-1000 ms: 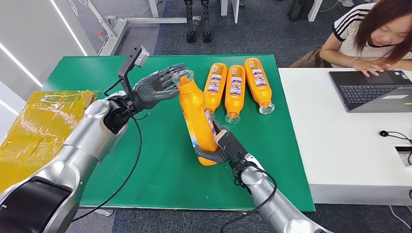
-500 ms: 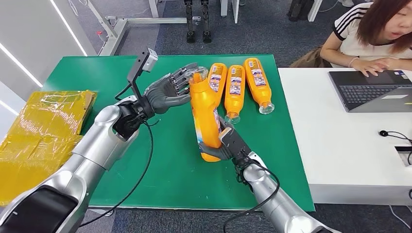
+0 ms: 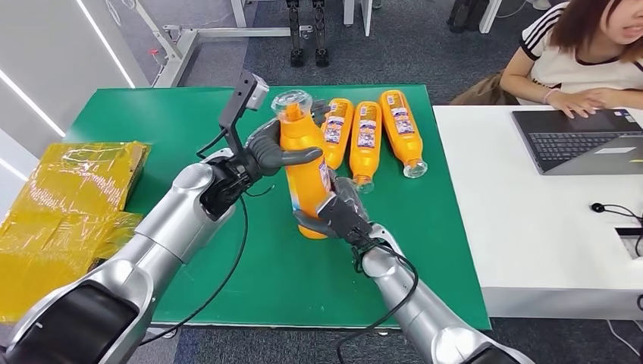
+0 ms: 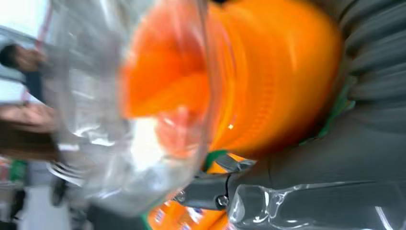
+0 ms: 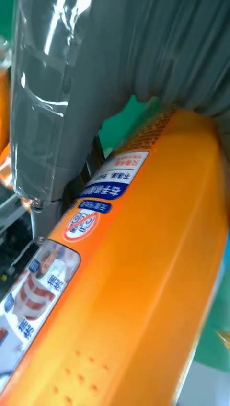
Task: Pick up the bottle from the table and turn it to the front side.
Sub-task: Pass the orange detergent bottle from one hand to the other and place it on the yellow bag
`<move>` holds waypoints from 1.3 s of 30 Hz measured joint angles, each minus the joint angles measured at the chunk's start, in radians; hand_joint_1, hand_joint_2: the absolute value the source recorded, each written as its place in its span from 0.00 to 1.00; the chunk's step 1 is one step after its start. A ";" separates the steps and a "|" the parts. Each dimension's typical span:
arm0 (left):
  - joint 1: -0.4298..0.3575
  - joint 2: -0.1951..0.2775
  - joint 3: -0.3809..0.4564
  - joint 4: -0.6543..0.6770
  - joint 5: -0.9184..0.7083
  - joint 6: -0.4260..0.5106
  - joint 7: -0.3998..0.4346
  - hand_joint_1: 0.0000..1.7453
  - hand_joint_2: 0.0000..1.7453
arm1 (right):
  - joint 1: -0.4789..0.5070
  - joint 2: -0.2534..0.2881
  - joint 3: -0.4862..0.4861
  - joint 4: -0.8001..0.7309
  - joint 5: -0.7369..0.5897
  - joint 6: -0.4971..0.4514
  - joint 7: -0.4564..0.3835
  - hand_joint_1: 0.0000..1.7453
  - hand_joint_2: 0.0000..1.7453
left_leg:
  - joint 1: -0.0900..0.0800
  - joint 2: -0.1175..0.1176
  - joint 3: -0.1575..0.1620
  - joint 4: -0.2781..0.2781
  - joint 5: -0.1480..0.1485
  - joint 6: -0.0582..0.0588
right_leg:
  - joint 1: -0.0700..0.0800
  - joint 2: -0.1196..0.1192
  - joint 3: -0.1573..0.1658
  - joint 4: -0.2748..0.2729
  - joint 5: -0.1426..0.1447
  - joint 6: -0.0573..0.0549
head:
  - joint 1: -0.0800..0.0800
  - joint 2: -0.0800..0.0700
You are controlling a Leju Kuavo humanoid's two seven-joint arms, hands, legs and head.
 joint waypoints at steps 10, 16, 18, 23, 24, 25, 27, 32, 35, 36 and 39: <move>-0.058 0.010 0.000 0.119 -0.067 0.037 -0.016 0.50 1.00 | -0.002 0.001 0.029 -0.013 0.057 -0.050 0.036 1.00 1.00 | 0.000 -0.001 0.000 0.000 0.000 0.000 | 0.000 0.000 0.000 0.000 0.000 0.000 | 0.000 0.000; -0.080 0.010 0.007 0.157 -0.038 -0.007 -0.015 1.00 1.00 | -0.014 0.001 0.032 -0.007 0.010 -0.019 0.045 1.00 1.00 | 0.000 -0.001 -0.001 0.000 0.000 0.000 | 0.000 -0.001 0.000 0.000 0.000 0.000 | 0.000 0.000; -0.082 0.010 0.011 0.158 -0.030 -0.016 -0.015 1.00 1.00 | -0.023 0.001 0.033 0.000 0.004 -0.015 0.041 1.00 1.00 | 0.000 -0.001 -0.001 0.000 0.000 0.000 | 0.000 -0.001 0.000 0.000 0.000 0.000 | 0.000 0.000; -0.084 0.011 0.020 0.160 -0.003 -0.048 0.003 1.00 1.00 | -0.035 0.002 0.037 0.013 -0.003 -0.014 0.034 0.37 1.00 | 0.000 -0.001 0.000 0.000 0.000 0.000 | 0.000 -0.001 0.000 0.000 0.000 0.000 | 0.000 0.000; -0.084 0.011 0.022 0.160 0.005 -0.057 0.009 1.00 1.00 | -0.036 0.003 0.038 0.015 -0.005 -0.015 0.032 0.20 1.00 | 0.000 -0.001 0.000 0.000 0.000 0.000 | 0.000 -0.001 0.000 0.000 0.000 0.000 | 0.000 0.000; -0.084 0.012 0.024 0.160 0.012 -0.065 0.015 1.00 1.00 | -0.036 0.004 0.039 0.017 -0.006 -0.015 0.028 0.03 1.00 | 0.000 -0.001 0.000 0.000 0.000 0.000 | 0.000 -0.001 0.000 0.000 0.000 0.000 | 0.000 0.000; -0.084 0.014 0.029 0.160 0.024 -0.076 0.026 1.00 1.00 | -0.038 0.007 0.043 0.019 -0.008 -0.015 0.019 0.00 1.00 | 0.000 -0.001 0.000 0.000 0.000 0.000 | 0.000 -0.001 0.000 0.000 0.000 0.000 | 0.000 0.000; -0.076 0.018 0.034 0.164 0.062 -0.104 0.051 1.00 1.00 | -0.046 0.011 0.051 0.022 -0.024 -0.015 0.007 0.00 1.00 | 0.000 -0.001 0.000 0.000 0.000 0.000 | 0.000 -0.001 0.000 0.000 0.000 0.000 | 0.000 0.000; -0.072 0.019 0.034 0.164 0.072 -0.109 0.055 1.00 1.00 | -0.046 0.011 0.051 0.022 -0.030 -0.014 0.005 0.00 1.00 | 0.000 -0.001 0.000 0.000 0.000 0.000 | 0.000 -0.001 0.000 0.000 0.000 0.000 | 0.000 0.000; -0.071 0.019 0.034 0.164 0.073 -0.108 0.055 1.00 1.00 | -0.046 0.011 0.051 0.022 -0.033 -0.014 0.006 0.00 1.00 | 0.000 -0.001 0.000 0.000 0.000 0.000 | 0.000 -0.001 0.000 0.000 0.000 0.000 | 0.000 0.000; -0.070 0.019 0.033 0.160 0.053 -0.091 0.041 1.00 1.00 | -0.045 0.010 0.051 0.021 -0.052 -0.009 0.008 0.00 1.00 | 0.000 -0.001 0.000 0.000 0.000 0.000 | 0.000 -0.001 0.000 0.000 0.000 0.000 | 0.000 0.000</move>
